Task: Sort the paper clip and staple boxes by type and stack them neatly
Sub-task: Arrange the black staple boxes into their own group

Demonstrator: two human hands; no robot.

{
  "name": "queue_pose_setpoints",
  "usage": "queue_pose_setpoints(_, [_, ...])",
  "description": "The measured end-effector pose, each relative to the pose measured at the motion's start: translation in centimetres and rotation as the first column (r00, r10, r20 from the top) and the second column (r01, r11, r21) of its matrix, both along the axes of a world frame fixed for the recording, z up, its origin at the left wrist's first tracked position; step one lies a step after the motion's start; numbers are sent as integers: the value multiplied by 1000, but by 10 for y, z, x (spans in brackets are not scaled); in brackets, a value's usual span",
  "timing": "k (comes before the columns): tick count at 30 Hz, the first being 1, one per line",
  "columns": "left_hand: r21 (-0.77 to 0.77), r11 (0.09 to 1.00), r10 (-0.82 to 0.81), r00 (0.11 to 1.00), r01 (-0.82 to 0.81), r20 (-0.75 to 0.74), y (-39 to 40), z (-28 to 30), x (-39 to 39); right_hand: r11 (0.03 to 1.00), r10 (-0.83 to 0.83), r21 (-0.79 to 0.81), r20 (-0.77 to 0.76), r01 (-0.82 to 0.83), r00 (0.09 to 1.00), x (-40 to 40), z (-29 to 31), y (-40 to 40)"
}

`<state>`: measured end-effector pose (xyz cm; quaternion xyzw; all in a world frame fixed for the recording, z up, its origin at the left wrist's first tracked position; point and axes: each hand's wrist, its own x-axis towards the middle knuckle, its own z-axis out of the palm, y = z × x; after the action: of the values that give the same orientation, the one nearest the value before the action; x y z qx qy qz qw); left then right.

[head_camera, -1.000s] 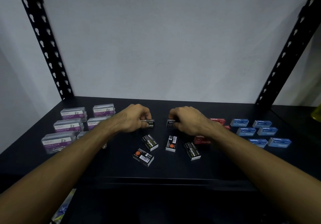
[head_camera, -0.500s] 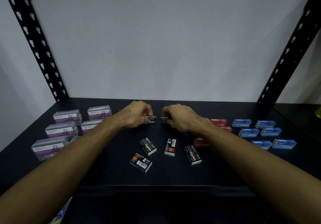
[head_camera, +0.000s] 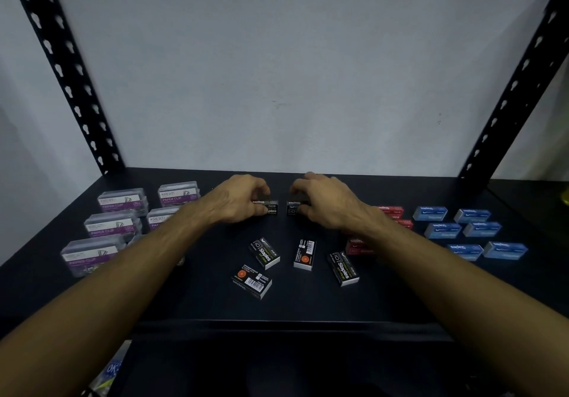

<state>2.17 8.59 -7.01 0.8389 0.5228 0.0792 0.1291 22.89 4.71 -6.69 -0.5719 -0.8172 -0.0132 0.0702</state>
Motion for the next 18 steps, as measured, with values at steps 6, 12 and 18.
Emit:
queue_pose_setpoints(6, [107, 994, 16, 999, -21, 47, -21, 11, -11, 994, 10, 110, 6, -11, 1000, -6, 13, -27])
queue_pose_setpoints(12, [92, 994, -62, 995, 54, 81, -51, 16, -14, 995, -42, 91, 55, 37, 998, -18, 19, -62])
queue_pose_setpoints(18, [12, 990, -143, 989, 143, 47, -79, 12, -12, 995, -95, 32, 127, 92, 987, -24, 6, -84])
